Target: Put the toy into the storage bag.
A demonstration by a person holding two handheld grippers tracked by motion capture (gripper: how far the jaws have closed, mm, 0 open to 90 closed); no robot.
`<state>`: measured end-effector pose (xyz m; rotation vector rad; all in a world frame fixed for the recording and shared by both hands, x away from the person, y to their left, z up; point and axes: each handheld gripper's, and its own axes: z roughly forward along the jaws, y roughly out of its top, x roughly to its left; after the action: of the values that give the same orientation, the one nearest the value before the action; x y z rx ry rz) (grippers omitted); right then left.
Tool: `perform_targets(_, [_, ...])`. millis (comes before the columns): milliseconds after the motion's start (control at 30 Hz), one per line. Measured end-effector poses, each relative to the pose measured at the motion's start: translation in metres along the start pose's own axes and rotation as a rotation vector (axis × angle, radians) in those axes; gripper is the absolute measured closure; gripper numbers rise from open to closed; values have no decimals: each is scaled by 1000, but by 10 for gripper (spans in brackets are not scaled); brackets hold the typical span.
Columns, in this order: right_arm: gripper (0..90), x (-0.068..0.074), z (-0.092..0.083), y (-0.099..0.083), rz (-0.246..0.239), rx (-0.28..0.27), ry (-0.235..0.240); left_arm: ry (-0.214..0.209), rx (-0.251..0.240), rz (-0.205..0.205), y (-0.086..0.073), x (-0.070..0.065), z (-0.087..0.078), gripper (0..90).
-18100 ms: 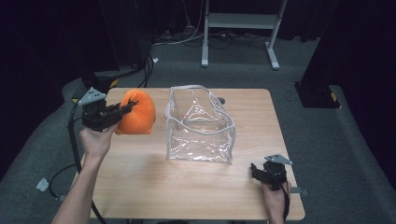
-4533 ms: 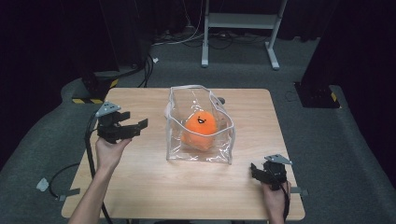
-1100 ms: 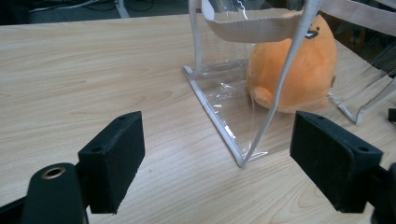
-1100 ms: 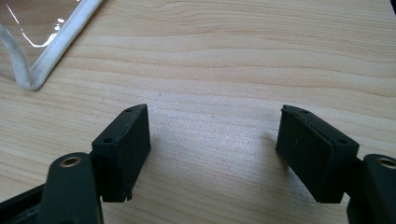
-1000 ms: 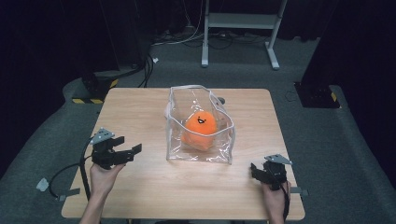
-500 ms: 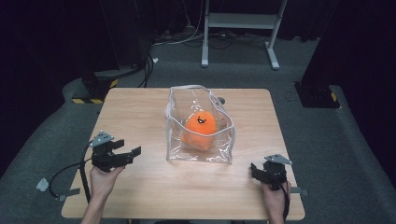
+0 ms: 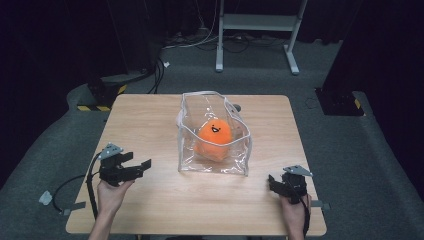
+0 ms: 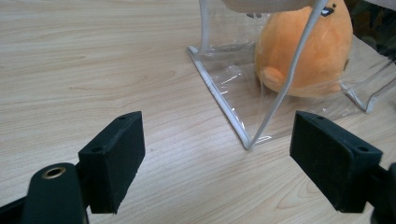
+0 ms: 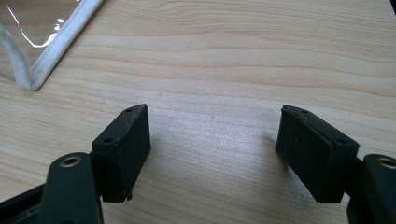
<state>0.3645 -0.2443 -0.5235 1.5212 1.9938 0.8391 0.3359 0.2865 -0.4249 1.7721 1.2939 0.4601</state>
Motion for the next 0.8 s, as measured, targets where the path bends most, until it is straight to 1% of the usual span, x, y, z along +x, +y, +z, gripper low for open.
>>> perform_targets(300, [257, 0, 0, 0, 0, 0, 0, 2, 3, 5, -5, -1, 4, 177])
perform_targets(567, [257, 0, 0, 0, 0, 0, 0, 2, 4, -1, -8, 0, 6, 174])
perform_targets(667, [257, 0, 0, 0, 0, 0, 0, 4, 5, 5, -9, 0, 7, 174])
perform_targets(800, [256, 0, 0, 0, 0, 0, 0, 2, 5, 2, -11, 0, 9, 172])
